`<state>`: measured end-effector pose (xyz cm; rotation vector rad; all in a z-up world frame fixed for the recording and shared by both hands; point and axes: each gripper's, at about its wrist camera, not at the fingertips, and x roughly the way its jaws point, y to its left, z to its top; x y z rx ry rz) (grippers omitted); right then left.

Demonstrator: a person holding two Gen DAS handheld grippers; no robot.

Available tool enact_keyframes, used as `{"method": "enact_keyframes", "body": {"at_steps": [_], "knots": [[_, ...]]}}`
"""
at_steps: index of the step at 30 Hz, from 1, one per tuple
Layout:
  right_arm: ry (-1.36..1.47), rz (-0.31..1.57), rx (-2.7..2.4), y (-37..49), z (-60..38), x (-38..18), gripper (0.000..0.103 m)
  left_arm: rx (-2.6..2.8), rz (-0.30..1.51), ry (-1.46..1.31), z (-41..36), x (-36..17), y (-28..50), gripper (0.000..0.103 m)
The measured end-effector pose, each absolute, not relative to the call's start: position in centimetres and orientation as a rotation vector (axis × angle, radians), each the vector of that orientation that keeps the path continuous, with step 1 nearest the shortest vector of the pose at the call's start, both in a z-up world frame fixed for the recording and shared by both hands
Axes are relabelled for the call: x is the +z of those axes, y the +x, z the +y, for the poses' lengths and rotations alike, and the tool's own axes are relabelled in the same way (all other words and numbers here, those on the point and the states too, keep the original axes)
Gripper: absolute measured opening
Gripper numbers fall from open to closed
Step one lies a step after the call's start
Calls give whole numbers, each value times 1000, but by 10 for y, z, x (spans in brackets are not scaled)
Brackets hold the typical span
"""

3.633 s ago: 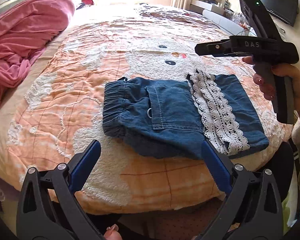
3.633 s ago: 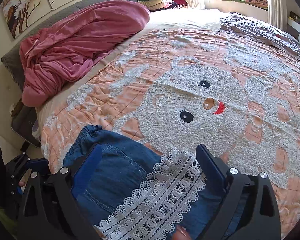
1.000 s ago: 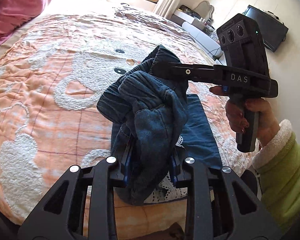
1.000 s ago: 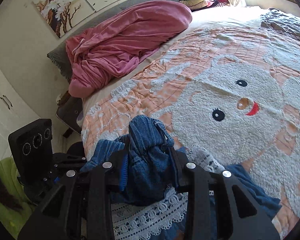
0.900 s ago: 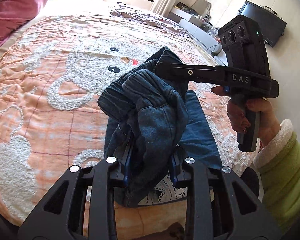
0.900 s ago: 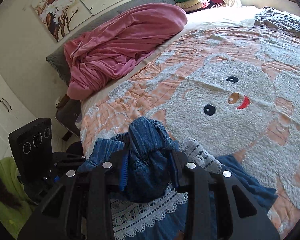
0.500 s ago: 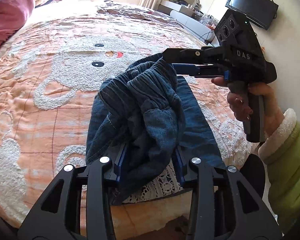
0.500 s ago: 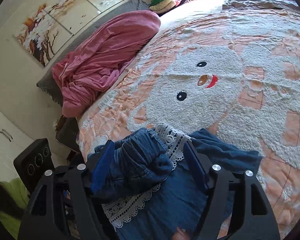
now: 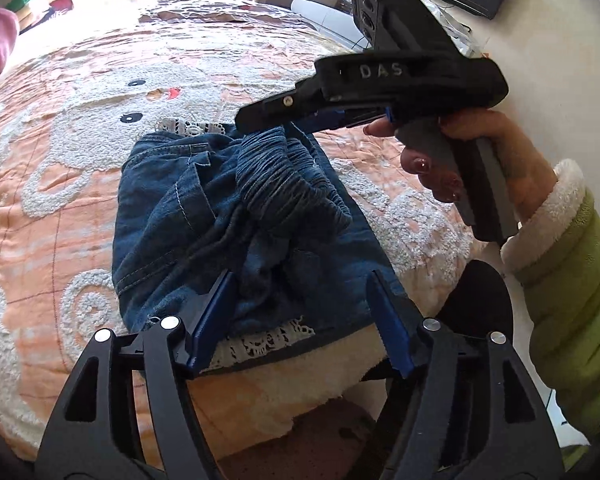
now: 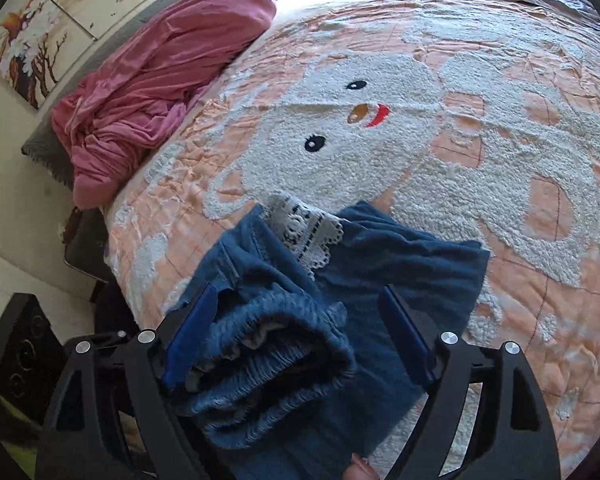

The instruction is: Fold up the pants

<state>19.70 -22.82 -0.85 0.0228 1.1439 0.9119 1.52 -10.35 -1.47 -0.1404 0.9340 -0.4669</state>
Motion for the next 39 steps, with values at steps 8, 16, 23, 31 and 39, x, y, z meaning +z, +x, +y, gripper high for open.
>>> {"method": "enact_keyframes", "body": {"at_steps": [8,16,23,31,39], "knots": [[-49,1127,865,184,-245,-14,82,-443,906,-197,-69,3,4,73],[-63,900,974,141,-270,32,82,-257,918,-186,-13,11,33,91],[-223,766,1119,84,-243,51,81,-310,974,-254,-1,13,87,89],[-397,930,1090,94,-196,11,26,-426,1090,-238,-45,-13,133,52],[-287,902,1174,82,-245,15,7,-439,1133,-271,-48,-34,154,52]]}}
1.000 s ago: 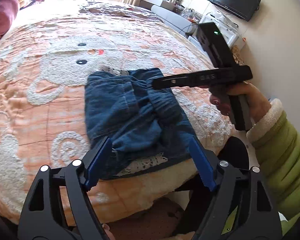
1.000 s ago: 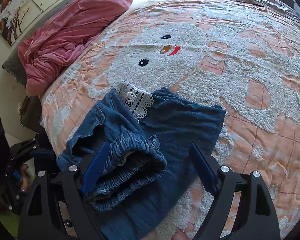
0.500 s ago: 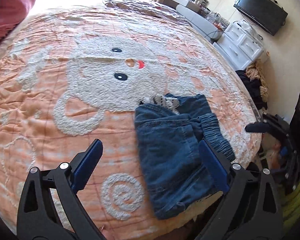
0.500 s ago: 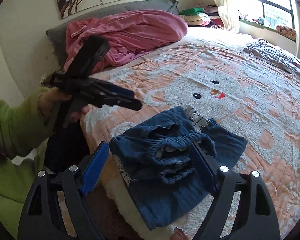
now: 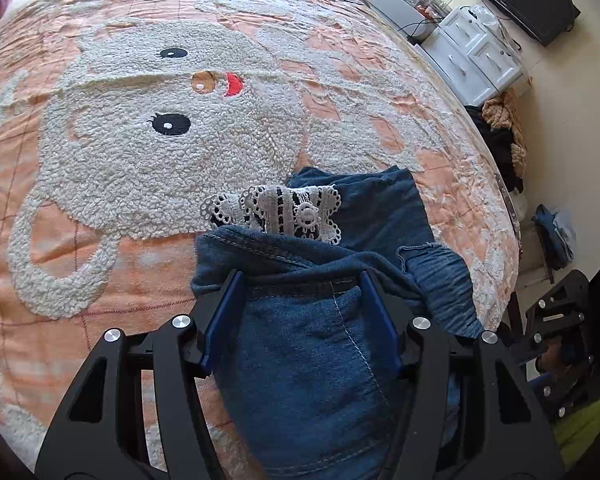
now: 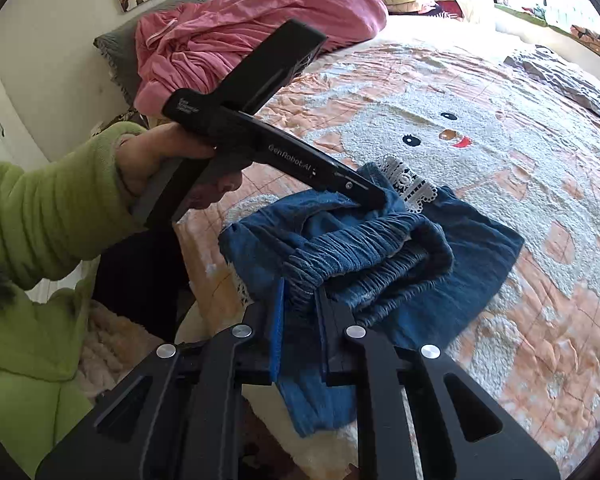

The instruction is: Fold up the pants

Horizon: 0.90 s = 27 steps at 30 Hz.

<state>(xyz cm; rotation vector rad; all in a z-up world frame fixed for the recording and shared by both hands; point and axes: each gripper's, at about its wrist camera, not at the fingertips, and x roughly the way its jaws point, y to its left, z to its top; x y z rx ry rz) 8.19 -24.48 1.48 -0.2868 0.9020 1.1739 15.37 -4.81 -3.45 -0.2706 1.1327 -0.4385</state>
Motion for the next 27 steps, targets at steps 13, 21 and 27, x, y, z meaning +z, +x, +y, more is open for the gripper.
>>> {"method": "enact_keyframes", "body": {"at_steps": [13,21,27], "knots": [[-271,726,1156,33,-257,37,37,-454,1127,-232,-54,-30,156,56],[-610,554,1248,-1,-169,31,37,-460,1128,-227,-51,-31,155,57],[-805,556,1164,15,-124,-6,10,-451,1122,-184,-55,-34,154,57]]}}
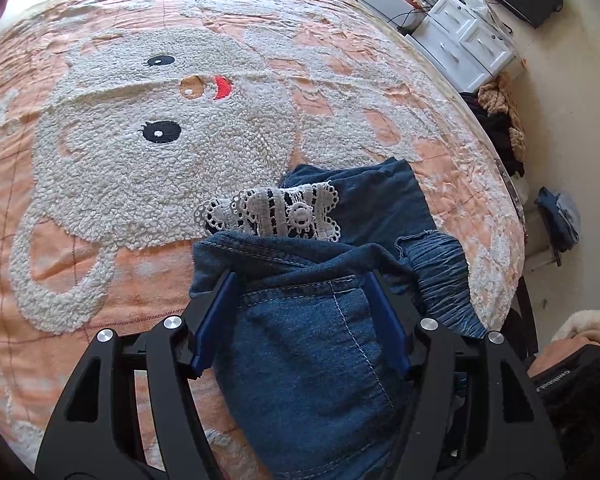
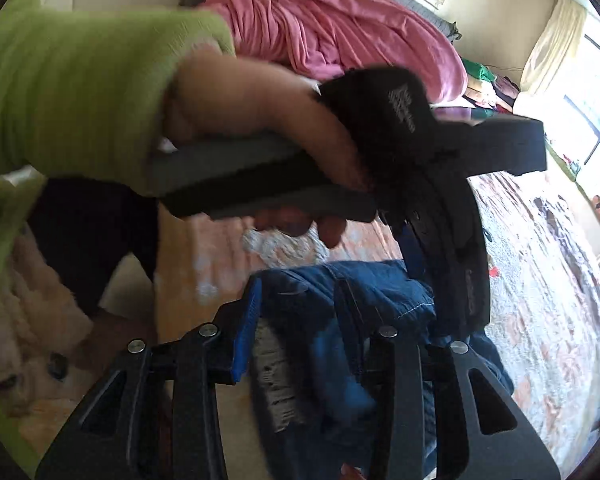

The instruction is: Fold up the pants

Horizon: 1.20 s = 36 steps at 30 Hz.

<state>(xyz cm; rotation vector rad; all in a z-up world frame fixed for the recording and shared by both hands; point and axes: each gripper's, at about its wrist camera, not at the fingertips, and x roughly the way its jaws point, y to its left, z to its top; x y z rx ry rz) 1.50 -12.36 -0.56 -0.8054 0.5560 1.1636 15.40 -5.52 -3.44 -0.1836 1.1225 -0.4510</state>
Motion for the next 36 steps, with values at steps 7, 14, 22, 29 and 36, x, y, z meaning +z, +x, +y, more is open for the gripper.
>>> {"method": "enact_keyframes", "body": {"at_steps": [7,14,22,29,36], "knots": [[-798,627,1240,5,-134,-16,8,-433,1109,-168,-59,-37,159,57],[-635,679,1246,1,-146,-37,7,-412,1087,-140,-67,-39,158,60],[-472,707,1189,4,-161,-30,8,-414,1077,-143,-66,-39,158,61],[-297,626,1134,5,-191,10,13,-414,1070,-146,-65,-40,156,62],[-254,663,986,28,-192,17,13,-412,1068,-140,-65,-39,155,62]]}}
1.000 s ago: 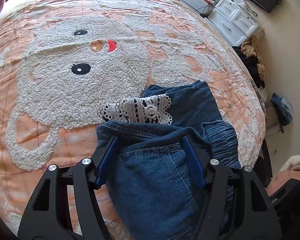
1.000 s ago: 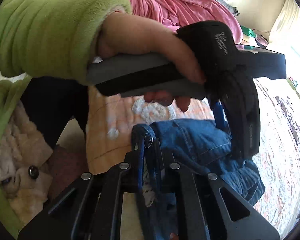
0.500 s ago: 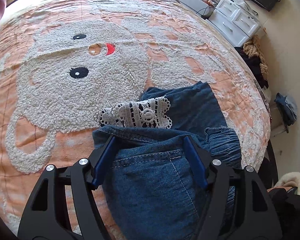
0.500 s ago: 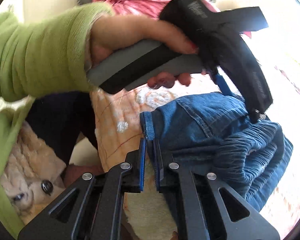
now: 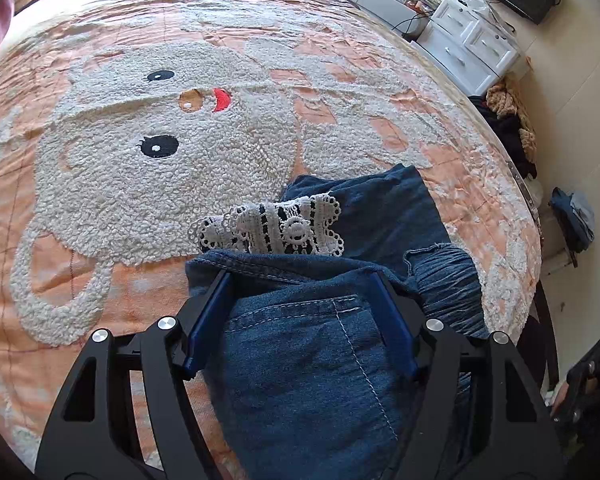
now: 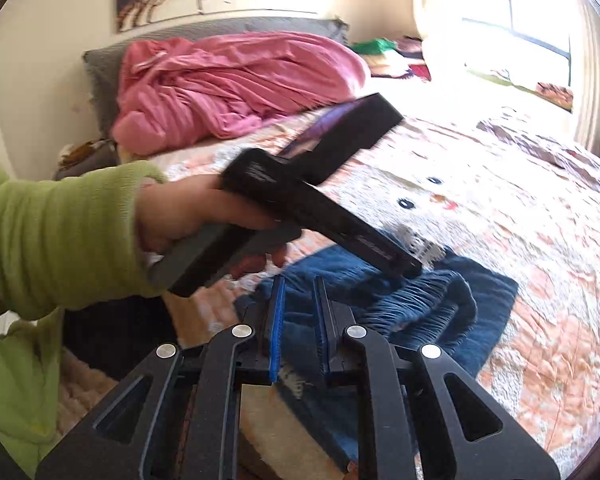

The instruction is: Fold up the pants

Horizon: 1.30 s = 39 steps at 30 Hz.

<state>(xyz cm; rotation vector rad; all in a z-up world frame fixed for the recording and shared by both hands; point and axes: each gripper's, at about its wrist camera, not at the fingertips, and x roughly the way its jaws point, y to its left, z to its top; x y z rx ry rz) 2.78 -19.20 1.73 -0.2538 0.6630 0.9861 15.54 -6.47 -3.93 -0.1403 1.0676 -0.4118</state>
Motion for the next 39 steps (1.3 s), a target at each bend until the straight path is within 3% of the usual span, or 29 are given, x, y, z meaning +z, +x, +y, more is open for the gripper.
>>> {"method": "enact_keyframes", "body": {"at_steps": [8,13,14,16,18,22,27,35,39], "knots": [[-181,963,839,50,-212,-23,10,-419,1067,-141,-65,-39,156,62],[-175,967,835,46,-219,-31,10,-420,1060,-144,-66,-39,156,64],[-167,956,844,44,-220,-26,12,-420,1058,-147,-66,-39,155,64],[-135,939,866,40,-225,-15,26,-423,1051,-167,-63,-34,154,64],[-131,896,873,33,-230,0,45,-419,1037,-178,-59,-27,150,66],[-106,802,844,23,-251,30,52,-389,1004,-194,-50,-10,141,73],[-76,718,733,31,-276,58,73,-342,944,-151,-45,10,123,82],[32,690,592,54,-302,62,87,-288,886,-115,-41,25,92,93],[53,697,541,61,-303,54,92,-272,882,-92,-43,26,79,93]]}}
